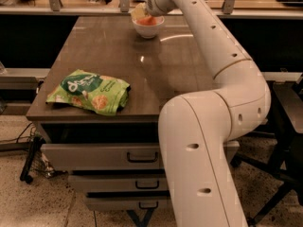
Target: Pick apple from white bowl and place on counter
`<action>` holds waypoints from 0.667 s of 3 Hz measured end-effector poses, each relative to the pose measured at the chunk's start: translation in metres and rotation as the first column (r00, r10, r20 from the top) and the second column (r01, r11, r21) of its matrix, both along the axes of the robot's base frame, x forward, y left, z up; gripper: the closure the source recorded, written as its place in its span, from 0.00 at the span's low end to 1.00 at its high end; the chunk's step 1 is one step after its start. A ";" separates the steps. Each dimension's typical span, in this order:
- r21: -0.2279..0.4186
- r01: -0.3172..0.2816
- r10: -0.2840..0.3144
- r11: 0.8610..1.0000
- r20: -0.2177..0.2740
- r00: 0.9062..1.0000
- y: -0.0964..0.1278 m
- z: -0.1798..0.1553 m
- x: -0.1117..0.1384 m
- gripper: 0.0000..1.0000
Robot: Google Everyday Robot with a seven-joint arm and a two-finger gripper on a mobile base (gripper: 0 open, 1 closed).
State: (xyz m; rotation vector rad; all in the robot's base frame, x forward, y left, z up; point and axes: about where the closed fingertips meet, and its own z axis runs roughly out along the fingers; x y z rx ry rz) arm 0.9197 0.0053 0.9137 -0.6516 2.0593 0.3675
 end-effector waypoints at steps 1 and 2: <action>0.005 0.004 -0.004 1.000 -0.004 1.000 -0.001 -0.002 0.001 0.52; 0.001 0.003 -0.003 1.000 -0.016 1.000 -0.004 -0.008 -0.001 0.31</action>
Offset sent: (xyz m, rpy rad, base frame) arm -0.0052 -0.0128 -0.0072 -0.0008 0.0160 -0.0082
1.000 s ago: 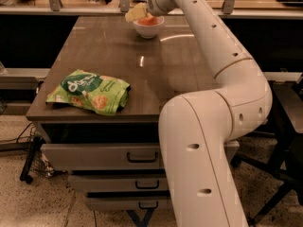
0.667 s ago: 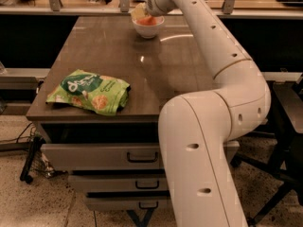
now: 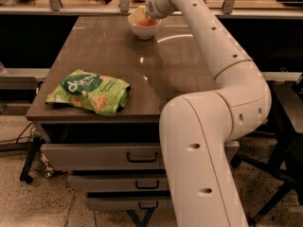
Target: Pick apple from white bowl and place on counter
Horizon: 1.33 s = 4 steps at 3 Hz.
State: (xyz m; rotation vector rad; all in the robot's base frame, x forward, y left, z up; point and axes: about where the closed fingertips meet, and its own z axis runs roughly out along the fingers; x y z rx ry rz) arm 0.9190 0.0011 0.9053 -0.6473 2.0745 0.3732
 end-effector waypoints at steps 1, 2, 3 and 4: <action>-0.003 -0.001 0.001 1.000 -0.007 1.000 -0.002 -0.003 -0.001 0.06; -0.005 -0.006 0.006 1.000 -0.008 1.000 -0.003 -0.003 -0.004 0.11; -0.005 -0.009 0.009 1.000 -0.006 1.000 -0.003 -0.001 -0.005 0.11; -0.006 -0.019 0.019 1.000 -0.005 1.000 -0.001 0.000 -0.007 0.20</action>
Offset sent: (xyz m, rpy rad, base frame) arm -0.0116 -0.0101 0.0035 -0.0062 -0.0006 0.0005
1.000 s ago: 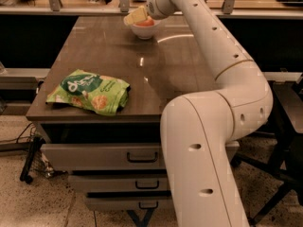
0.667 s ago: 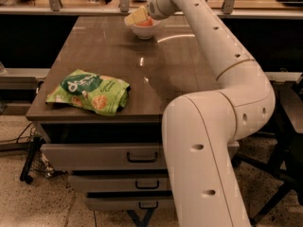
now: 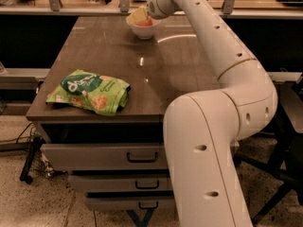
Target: Pick apple from white bowl and place on counter
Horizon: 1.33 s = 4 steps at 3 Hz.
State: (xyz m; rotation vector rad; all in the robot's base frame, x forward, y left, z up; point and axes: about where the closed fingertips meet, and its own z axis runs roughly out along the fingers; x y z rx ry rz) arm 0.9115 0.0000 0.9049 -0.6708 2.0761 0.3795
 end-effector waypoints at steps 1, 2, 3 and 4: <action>-0.003 -0.011 0.011 1.000 0.010 1.000 0.002 0.004 -0.003 0.20; -0.007 -0.022 0.022 1.000 0.017 1.000 0.004 0.007 -0.006 0.22; -0.010 -0.029 0.029 1.000 0.025 0.999 0.005 0.010 -0.008 0.27; -0.014 -0.044 0.044 0.999 0.015 0.999 0.011 0.004 -0.011 0.37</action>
Offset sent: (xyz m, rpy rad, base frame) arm -0.0144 -0.0001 0.0138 -0.0067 -0.0309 0.0209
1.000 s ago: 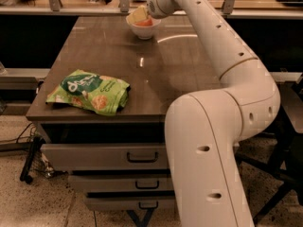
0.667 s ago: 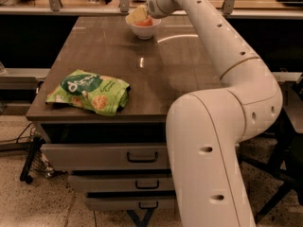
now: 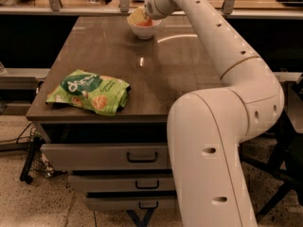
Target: Pick apple from white bowl and place on counter
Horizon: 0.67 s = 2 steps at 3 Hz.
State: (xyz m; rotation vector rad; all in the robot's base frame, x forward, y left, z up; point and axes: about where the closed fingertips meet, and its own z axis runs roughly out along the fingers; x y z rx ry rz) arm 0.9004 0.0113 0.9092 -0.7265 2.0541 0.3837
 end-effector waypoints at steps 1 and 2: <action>-0.002 -0.002 0.002 1.000 -0.003 1.000 0.001 -0.002 0.000 0.37; -0.005 -0.003 0.003 1.000 -0.006 1.000 0.001 -0.005 0.000 0.42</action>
Offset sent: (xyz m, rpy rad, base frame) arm 0.0012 -0.0042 -0.0033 -0.0109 0.0023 -0.0021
